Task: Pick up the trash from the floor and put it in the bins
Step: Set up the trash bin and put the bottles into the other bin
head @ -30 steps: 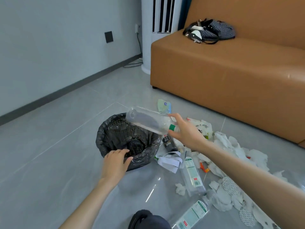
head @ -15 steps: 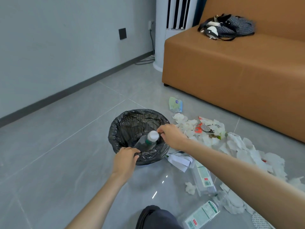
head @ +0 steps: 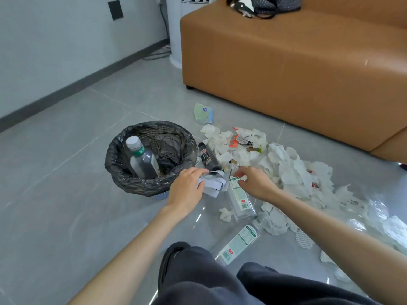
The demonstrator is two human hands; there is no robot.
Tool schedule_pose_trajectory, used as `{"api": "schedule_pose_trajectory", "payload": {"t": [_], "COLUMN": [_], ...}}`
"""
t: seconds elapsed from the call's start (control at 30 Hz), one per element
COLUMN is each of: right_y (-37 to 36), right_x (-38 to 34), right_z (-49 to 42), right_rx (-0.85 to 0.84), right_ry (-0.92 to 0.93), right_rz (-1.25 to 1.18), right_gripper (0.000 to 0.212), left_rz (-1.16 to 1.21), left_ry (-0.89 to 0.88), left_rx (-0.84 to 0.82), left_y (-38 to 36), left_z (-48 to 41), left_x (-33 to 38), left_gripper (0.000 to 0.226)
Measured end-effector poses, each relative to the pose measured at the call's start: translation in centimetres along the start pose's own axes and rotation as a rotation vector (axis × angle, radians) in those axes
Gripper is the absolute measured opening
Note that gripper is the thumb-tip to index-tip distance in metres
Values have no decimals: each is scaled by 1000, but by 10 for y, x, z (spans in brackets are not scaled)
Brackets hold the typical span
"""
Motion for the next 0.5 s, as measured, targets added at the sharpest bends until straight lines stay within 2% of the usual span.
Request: {"api": "schedule_pose_trajectory", "payload": {"t": [0.07, 0.33, 0.5], "right_y": [-15, -74, -102], "right_x": [39, 103, 135], "right_z": [11, 32, 31], "right_rx": [-65, -318, -311], "right_ry": [-75, -60, -38], "right_rz": [20, 229, 350], "right_gripper": [34, 51, 64], "left_rz": [18, 16, -71], "left_ry": [3, 21, -54], "left_rx": [-138, -381, -479], "left_y": [-34, -105, -144], "left_z": [-6, -19, -24], "left_x": [16, 16, 18], "left_gripper": [35, 38, 49]}}
Point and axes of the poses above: each hand's wrist, its own z-axis away from the middle knuckle, its own y-axis out of the back of the hand, x = y × z, the point moved 2 cm from there along -z, towards the middle knuckle
